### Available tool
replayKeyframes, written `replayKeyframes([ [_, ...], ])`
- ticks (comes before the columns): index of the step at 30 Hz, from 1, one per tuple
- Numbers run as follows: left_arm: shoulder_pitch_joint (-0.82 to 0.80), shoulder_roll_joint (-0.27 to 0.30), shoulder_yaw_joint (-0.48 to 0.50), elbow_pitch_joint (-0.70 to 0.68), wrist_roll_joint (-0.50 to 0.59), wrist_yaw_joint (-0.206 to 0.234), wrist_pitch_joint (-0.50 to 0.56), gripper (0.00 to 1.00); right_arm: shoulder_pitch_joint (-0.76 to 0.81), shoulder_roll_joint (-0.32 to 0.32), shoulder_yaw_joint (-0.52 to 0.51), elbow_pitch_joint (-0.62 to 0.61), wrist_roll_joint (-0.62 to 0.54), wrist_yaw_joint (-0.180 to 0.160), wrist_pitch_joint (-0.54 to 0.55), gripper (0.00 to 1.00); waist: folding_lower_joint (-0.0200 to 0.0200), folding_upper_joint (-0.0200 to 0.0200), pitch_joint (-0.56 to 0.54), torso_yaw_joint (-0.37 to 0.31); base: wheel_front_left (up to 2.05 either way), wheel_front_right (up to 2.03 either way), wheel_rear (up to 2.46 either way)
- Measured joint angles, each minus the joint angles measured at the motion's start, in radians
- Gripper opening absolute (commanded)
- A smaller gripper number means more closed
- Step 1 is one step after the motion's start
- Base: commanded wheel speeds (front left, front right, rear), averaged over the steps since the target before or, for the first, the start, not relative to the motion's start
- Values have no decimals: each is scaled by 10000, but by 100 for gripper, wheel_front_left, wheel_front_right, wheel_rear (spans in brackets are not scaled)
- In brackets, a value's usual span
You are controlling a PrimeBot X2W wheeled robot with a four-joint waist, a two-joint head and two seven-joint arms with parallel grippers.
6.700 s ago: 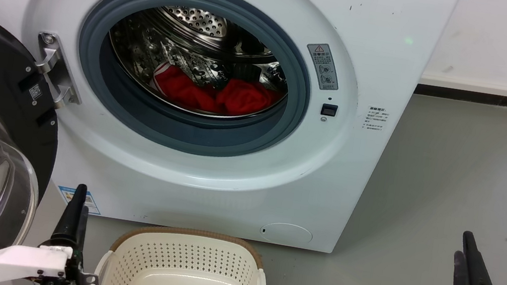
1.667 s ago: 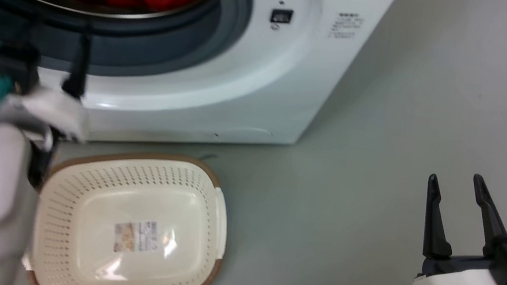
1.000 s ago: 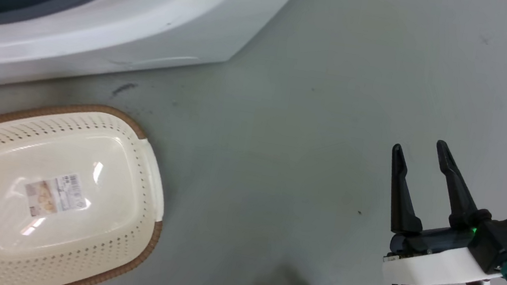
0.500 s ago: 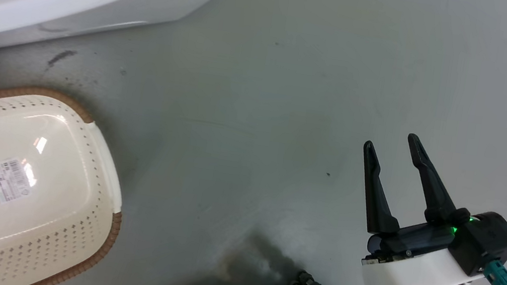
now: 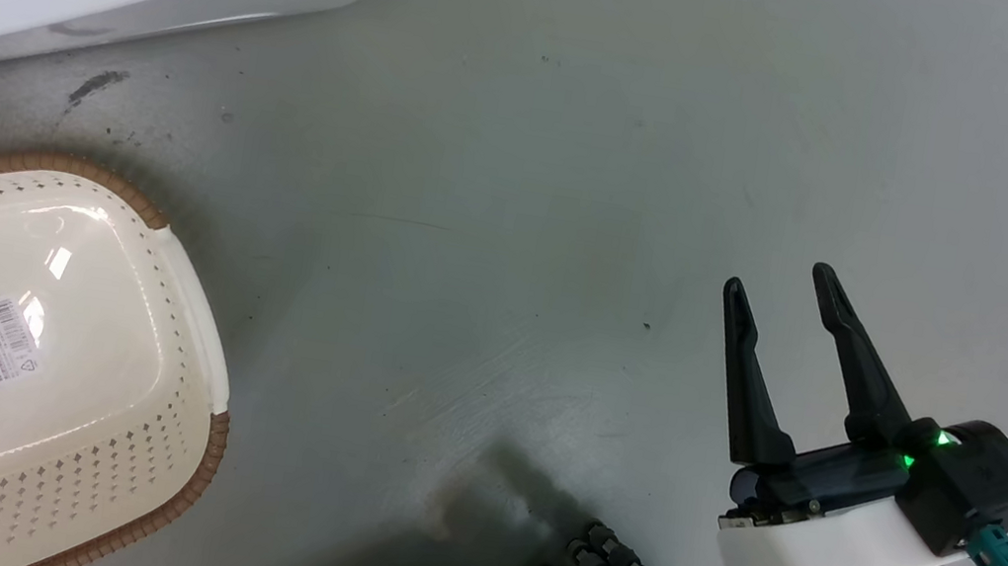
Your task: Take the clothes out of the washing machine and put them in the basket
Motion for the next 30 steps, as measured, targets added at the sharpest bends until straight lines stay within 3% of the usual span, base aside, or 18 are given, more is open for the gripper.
replayKeyframes([
  [11, 107, 25, 36, -207, -178, 255, -800, 0, -151, 2, -35, 121, 69, 0, 0, 100, 1, 0, -130, 94, 0, 0, 0],
  [19, 958, -648, 247, 146, -654, 725, -2575, 0, -189, 6, -508, 316, -159, 0, 0, 100, 1, 0, -1010, 490, 0, 0, 0],
  [30, 2707, -2094, 316, 961, -1346, 736, -5482, 0, 148, 12, -1417, 612, -880, 2, 0, 100, 0, 0, -2701, 1406, 0, 0, 0],
])
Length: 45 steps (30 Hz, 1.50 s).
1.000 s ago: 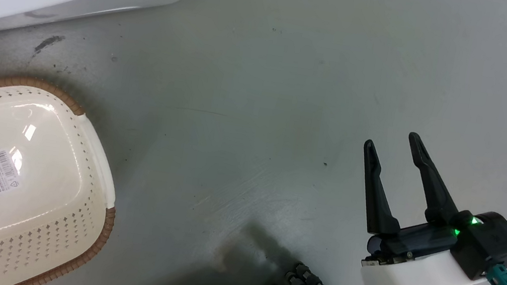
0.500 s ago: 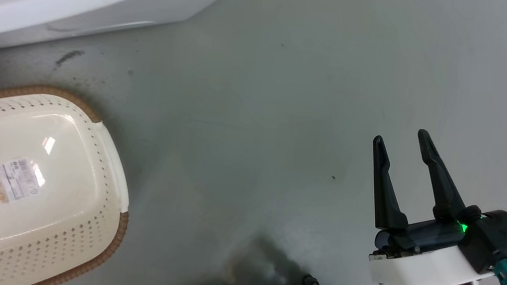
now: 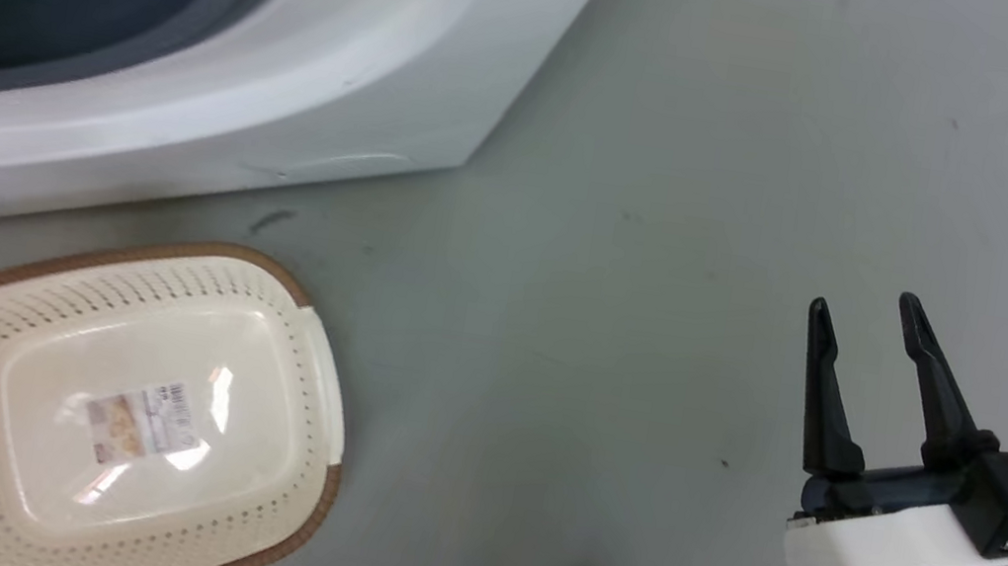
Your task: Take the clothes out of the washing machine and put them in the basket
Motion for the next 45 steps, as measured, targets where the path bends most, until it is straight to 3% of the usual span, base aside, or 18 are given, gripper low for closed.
replayKeyframes([
  [11, 1894, -1296, -113, 134, -464, -207, -2610, 0, 387, 0, -596, 566, -648, -2, 0, 100, -1, 0, -1660, 1115, 0, 0, 0],
  [19, 3236, -2111, -107, -794, -573, 17, -3906, 0, 785, 2, -878, 951, -884, -2, 0, 100, -2, 0, -2853, 1895, 0, 0, 0],
  [25, 4352, -2144, 284, -2635, -336, 412, -3960, 0, 1027, 0, -934, 1089, -997, -2, 0, 100, -2, 0, -3531, 2270, 0, 0, 0],
  [38, 7032, -1827, 679, -6410, 52, 683, -3956, 0, 1523, 0, -1093, 1216, -1039, -2, 0, 100, -1, 0, -4513, 2827, 0, 0, 0],
  [45, 8270, -1440, 621, -8441, -86, 1014, -3066, 0, 1746, 0, -1208, 1256, -1018, -2, 0, 100, -1, 0, -4750, 3086, 0, 0, 0],
])
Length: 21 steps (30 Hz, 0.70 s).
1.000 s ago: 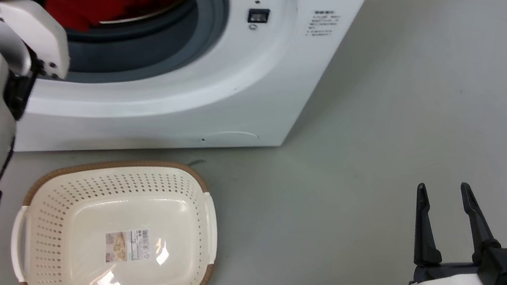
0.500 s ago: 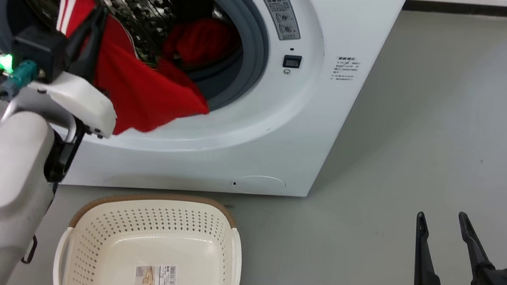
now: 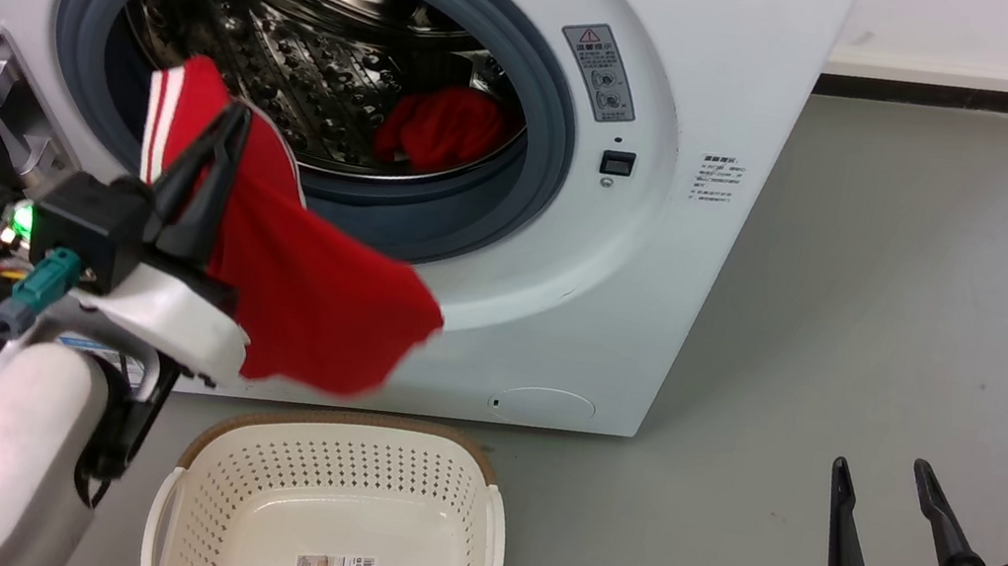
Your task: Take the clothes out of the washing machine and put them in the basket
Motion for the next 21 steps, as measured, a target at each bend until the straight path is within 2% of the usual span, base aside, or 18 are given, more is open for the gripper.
replayKeyframes([
  [5, 798, 130, -115, -972, -207, 203, 608, 0, 0, 0, -4, -33, 0, 0, 0, 100, 1, 0, 129, 109, 0, 0, 0],
  [10, 1619, 142, -447, -1001, -385, 240, 1055, 0, -18, 0, -10, -40, 0, 0, 0, 100, 1, 0, 321, 146, 0, 0, 0],
  [14, 1963, 38, -746, -453, -470, 146, 1154, 0, -110, 0, 13, -40, -6, 0, 0, 100, 2, 0, 554, 117, 0, 0, 0],
  [21, 1829, -445, -1114, 1551, -491, -196, 581, 0, -448, 0, 113, -132, -90, 0, 0, 100, 2, 0, 1248, -49, 0, 0, 0],
])
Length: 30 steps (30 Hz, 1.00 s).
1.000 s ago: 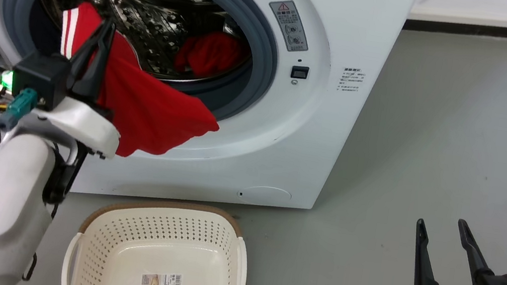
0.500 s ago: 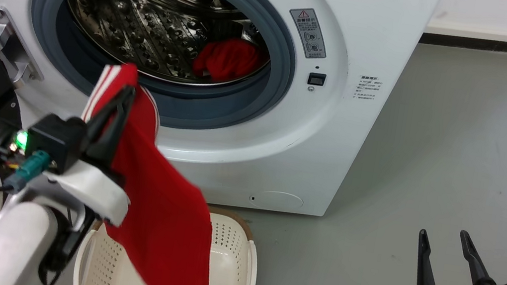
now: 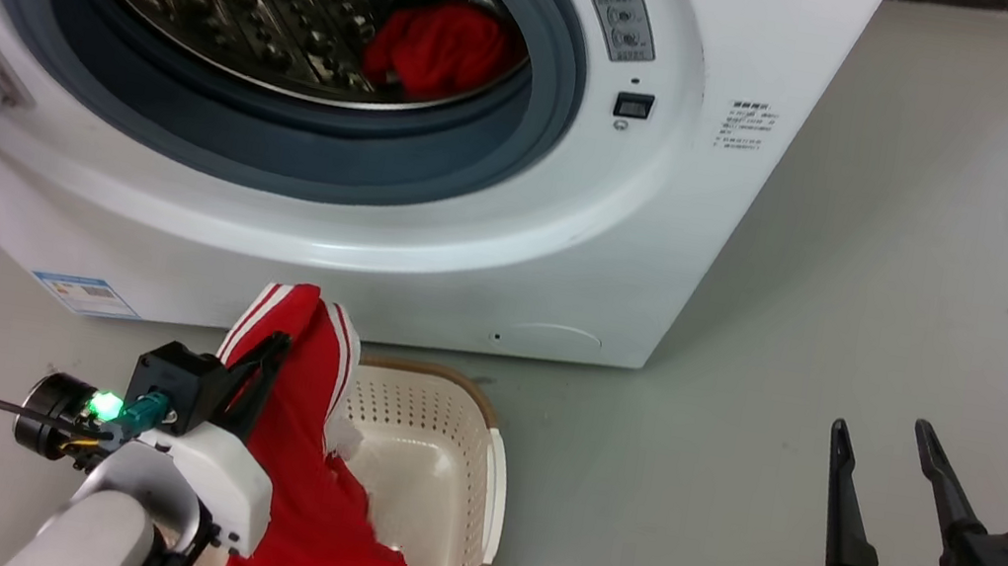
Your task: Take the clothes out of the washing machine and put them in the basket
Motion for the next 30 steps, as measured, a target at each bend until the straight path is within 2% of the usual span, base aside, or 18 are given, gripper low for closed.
replayKeyframes([
  [6, -940, -334, 12, 1793, 17, -203, -669, 0, -216, -4, -21, -119, -61, 0, 0, 100, 0, -1, 845, -227, 0, 0, 0],
  [15, -2300, -815, -435, 4594, 244, -805, -886, 0, -736, -4, 186, -347, -6, 0, 0, 100, 2, 0, 2241, -663, 0, 0, 0],
  [23, -3489, -1172, -890, 6878, 577, -1076, -1070, 0, -1013, -4, 349, -598, 71, 0, 0, 100, 2, -1, 3391, -1077, 0, 0, 0],
  [30, -4290, -1250, -790, 8558, 422, -1233, -1204, 0, -1218, -6, 395, -782, 63, 0, 0, 100, 2, -1, 4230, -1393, 0, 0, 0],
])
